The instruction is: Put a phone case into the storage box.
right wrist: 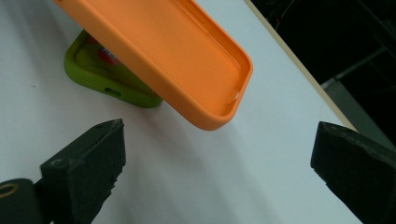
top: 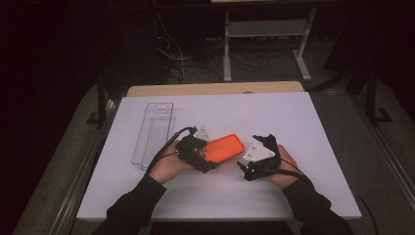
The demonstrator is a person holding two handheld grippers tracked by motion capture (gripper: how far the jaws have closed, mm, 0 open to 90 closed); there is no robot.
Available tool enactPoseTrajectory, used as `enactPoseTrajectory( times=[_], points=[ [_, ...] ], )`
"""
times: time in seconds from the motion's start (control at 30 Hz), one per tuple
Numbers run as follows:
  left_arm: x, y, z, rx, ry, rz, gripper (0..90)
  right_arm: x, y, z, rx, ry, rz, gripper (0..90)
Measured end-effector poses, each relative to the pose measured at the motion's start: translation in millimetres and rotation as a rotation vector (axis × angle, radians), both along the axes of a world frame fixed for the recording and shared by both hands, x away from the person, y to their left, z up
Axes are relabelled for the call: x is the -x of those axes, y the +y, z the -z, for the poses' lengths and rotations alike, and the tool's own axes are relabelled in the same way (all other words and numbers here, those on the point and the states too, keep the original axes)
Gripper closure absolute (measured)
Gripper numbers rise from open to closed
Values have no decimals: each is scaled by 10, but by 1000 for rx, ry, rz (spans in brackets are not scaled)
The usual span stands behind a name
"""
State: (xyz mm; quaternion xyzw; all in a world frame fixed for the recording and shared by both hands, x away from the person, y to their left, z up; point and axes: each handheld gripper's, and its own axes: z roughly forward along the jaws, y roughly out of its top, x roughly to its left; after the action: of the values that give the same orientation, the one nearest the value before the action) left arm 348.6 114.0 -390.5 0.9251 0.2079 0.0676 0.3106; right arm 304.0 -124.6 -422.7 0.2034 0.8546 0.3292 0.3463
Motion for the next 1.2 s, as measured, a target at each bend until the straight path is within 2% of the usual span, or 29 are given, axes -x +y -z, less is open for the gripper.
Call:
enactPoseTrajectory(
  times=[0.13,0.17,0.23,0.27,0.37,0.47,0.63,0.67,0.7,0.73,0.83,0.87,0.9,0.93,0.97,1.03,1.1,1.13,1.2],
  points=[
    [8,-11,9,10,2,-6,157,18,23,10,33,-28,-10,25],
    [4,-9,6,3,-3,3,157,36,41,15,60,-55,-19,25],
    [5,-7,4,0,-2,6,157,51,57,16,80,-76,-25,25],
    [10,-16,12,15,0,-5,157,57,66,17,90,-88,-34,25],
    [15,-17,14,18,4,-10,157,74,89,29,133,-124,-52,25],
    [17,-18,13,19,4,-10,157,85,100,39,150,-140,-55,25],
    [18,-19,17,21,6,-12,157,122,131,51,202,-205,-66,25],
    [18,-19,17,21,6,-12,157,122,131,51,202,-205,-66,25],
    [22,-18,14,20,11,-18,157,131,135,40,247,-242,-80,25],
    [22,-18,14,20,11,-18,157,131,135,40,247,-242,-80,25],
    [23,-19,15,20,9,-17,157,152,171,57,268,-290,-91,26],
    [23,-19,15,20,9,-17,158,152,171,57,268,-290,-91,26],
    [23,-18,13,16,7,-16,158,163,183,68,290,-312,-100,26],
    [20,-15,9,5,4,-8,158,163,183,68,290,-312,-100,26],
    [19,-14,10,0,0,-2,157,174,196,83,318,-340,-107,26],
    [19,-15,9,-1,1,-3,157,178,201,87,327,-349,-110,26],
    [19,-12,3,-5,3,1,158,199,230,106,373,-395,-121,27],
    [19,-12,3,-5,3,1,157,199,230,106,373,-395,-121,27],
    [22,-13,4,4,2,-1,158,212,255,125,417,-447,-140,34]
  ],
)
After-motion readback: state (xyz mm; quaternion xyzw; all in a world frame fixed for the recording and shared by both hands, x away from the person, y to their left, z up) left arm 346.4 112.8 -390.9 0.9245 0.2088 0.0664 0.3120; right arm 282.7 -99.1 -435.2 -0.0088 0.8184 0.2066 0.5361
